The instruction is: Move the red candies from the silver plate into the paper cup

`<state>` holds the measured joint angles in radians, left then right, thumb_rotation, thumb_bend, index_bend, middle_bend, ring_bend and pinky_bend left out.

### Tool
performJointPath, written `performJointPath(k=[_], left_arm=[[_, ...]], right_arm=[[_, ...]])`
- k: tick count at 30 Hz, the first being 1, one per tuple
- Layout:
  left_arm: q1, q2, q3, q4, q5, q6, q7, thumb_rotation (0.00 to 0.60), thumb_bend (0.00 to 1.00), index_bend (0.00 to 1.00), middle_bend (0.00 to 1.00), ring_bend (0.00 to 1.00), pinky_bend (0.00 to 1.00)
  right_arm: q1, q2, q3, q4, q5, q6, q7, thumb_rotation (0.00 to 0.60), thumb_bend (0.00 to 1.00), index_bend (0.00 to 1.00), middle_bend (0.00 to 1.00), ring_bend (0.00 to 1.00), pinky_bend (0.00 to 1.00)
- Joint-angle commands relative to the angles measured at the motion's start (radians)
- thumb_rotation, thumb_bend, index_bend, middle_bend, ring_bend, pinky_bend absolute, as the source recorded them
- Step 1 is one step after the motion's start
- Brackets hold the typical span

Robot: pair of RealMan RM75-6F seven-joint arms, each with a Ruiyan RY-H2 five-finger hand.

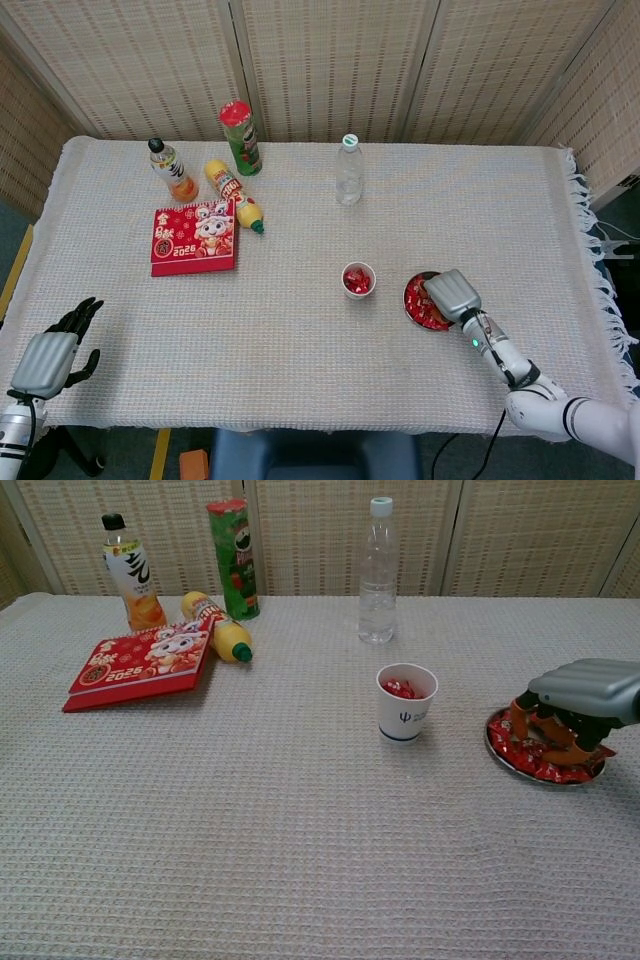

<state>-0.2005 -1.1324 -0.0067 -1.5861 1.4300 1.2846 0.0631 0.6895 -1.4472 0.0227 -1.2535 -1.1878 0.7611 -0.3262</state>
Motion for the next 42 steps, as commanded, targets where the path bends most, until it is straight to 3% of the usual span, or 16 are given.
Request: performJointPath(k=[1,14,22,26,28,29,36,42], left_arm=[[0.000,0.000,0.000,0.000,0.000,0.000,-0.001,0.600,0.48,0.00,0.00,0.14,0.37],[0.001,0.001,0.001,0.000,0.005,0.004,-0.002,0.600,0.48,0.00,0.00,0.14,0.37],[-0.001,-0.004,0.002,0.000,0.004,-0.001,0.008,0.600,0.48,0.00,0.00,0.14,0.37],[-0.002,-0.005,0.002,0.000,0.003,-0.003,0.011,0.600,0.48,0.00,0.00,0.14,0.37],[-0.003,-0.007,0.002,0.000,0.002,-0.006,0.014,0.600,0.48,0.00,0.00,0.14,0.37],[-0.004,-0.007,0.001,0.000,-0.001,-0.006,0.014,0.600,0.48,0.00,0.00,0.14,0.37],[0.002,0.000,-0.001,0.000,-0.001,0.003,-0.002,0.600,0.48,0.00,0.00,0.14,0.37],[0.004,0.007,0.001,0.000,0.007,0.008,-0.016,0.600,0.48,0.00,0.00,0.14,0.37]], right_arm=[[0.000,-0.001,0.000,0.002,0.002,-0.002,-0.004,0.600,0.24,0.49,0.71,0.66,1.00],[-0.014,0.016,0.031,-0.026,-0.020,0.044,0.060,0.600,0.27,0.61,0.71,0.68,1.00],[0.005,0.071,0.114,-0.123,-0.044,0.079,0.189,0.600,0.27,0.58,0.71,0.68,1.00],[0.017,0.072,0.131,-0.136,-0.046,0.075,0.207,0.600,0.27,0.57,0.71,0.69,1.00],[0.040,0.066,0.164,-0.157,-0.042,0.070,0.233,0.600,0.27,0.56,0.71,0.69,1.00],[0.078,0.041,0.205,-0.174,-0.041,0.063,0.245,0.600,0.27,0.57,0.71,0.69,1.00],[0.152,-0.025,0.241,-0.171,0.013,0.029,0.199,0.600,0.27,0.57,0.71,0.69,1.00],[0.178,-0.053,0.224,-0.155,0.046,0.023,0.134,0.600,0.27,0.57,0.71,0.69,1.00]])
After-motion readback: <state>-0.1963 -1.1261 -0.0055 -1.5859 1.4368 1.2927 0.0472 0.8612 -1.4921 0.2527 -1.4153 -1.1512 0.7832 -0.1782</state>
